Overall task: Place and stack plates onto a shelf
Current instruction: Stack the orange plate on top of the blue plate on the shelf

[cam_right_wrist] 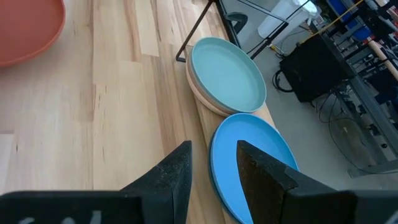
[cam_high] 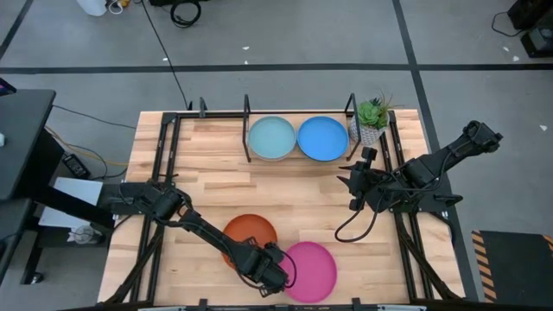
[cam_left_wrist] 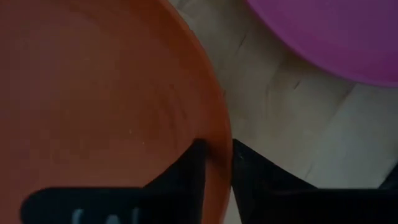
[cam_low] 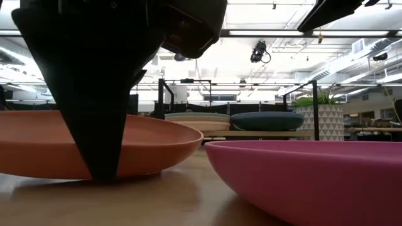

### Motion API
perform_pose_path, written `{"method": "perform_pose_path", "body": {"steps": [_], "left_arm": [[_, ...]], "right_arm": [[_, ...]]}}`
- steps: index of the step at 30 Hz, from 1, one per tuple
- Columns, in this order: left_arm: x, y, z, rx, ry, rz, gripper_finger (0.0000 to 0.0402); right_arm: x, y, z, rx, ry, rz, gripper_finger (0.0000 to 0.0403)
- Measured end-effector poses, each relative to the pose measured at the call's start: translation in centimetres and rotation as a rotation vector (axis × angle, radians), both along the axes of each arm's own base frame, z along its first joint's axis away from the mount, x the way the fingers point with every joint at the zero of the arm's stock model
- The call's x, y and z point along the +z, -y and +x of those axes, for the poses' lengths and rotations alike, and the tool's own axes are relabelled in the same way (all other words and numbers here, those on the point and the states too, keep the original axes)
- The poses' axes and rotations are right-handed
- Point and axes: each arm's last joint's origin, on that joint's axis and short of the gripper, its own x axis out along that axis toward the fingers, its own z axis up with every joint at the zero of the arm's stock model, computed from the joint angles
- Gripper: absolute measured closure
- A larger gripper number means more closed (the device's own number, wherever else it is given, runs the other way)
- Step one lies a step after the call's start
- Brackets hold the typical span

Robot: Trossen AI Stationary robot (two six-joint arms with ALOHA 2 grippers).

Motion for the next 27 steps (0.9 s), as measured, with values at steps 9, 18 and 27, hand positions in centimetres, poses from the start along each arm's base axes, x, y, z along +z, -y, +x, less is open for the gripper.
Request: {"method": "perform_pose_path", "body": {"steps": [9,18,27], "left_arm": [[1.9,0.1,-0.7,-0.038,0.006,-0.001,0.0379],[6.1,-0.8,0.3,-0.230,0.085,0.161,0.0383],[6.9,-3.9,1.7,-0.470,0.064,0.312,0.0384]], "right_arm": [[0.0,0.0,0.0,0.002,-0.001,-0.001,0.0270],[0.1,0.0,0.0,0.003,0.005,0.004,0.0270],[0.0,-0.1,0.0,0.005,0.003,0.030,0.0270]]}}
